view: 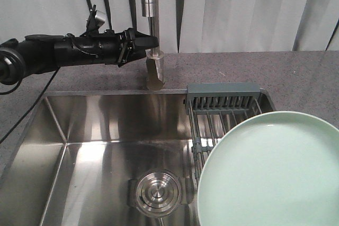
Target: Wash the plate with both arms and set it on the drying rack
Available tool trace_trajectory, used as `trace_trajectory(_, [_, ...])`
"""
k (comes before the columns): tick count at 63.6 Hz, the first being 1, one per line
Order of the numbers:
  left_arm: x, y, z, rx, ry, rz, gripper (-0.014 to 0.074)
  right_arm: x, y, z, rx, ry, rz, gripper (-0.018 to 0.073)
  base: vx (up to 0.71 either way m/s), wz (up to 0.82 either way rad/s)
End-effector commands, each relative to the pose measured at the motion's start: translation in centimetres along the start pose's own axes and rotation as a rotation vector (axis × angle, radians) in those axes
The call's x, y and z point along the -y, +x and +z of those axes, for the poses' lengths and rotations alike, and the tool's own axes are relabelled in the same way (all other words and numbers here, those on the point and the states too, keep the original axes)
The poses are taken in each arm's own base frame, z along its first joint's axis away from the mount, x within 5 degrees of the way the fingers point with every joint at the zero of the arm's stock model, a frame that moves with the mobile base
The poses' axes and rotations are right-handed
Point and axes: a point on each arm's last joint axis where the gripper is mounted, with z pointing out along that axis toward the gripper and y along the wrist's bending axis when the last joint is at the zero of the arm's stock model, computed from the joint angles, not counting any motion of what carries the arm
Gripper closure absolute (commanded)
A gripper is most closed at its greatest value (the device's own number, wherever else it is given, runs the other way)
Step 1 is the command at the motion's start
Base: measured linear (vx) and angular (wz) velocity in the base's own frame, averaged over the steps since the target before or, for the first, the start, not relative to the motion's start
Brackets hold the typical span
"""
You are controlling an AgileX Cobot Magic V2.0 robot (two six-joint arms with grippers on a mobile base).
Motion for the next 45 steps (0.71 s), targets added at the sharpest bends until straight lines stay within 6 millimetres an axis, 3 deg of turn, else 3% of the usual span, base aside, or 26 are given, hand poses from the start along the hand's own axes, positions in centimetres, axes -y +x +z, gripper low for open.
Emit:
trace_trajectory(1, [4.1,-1.7,-0.4,0.040,0.121,0.018,0.0074,-0.2,-1.5,-0.3,0.096,0.001,0.002,0.0564,0.00,0.00])
trace_trajectory(24, [5.6,-0.5,0.5,-0.035,0.210,0.028,0.0074,-0.2,-1.5,-0.3,0.096,0.001,0.002,0.0564,0.00,0.00])
trace_trajectory(45, [5.7,0.7,0.4,-0.168,0.227,0.016,0.0074,-0.2,-1.5,-0.3,0.096,0.001,0.002,0.0564,0.00,0.00])
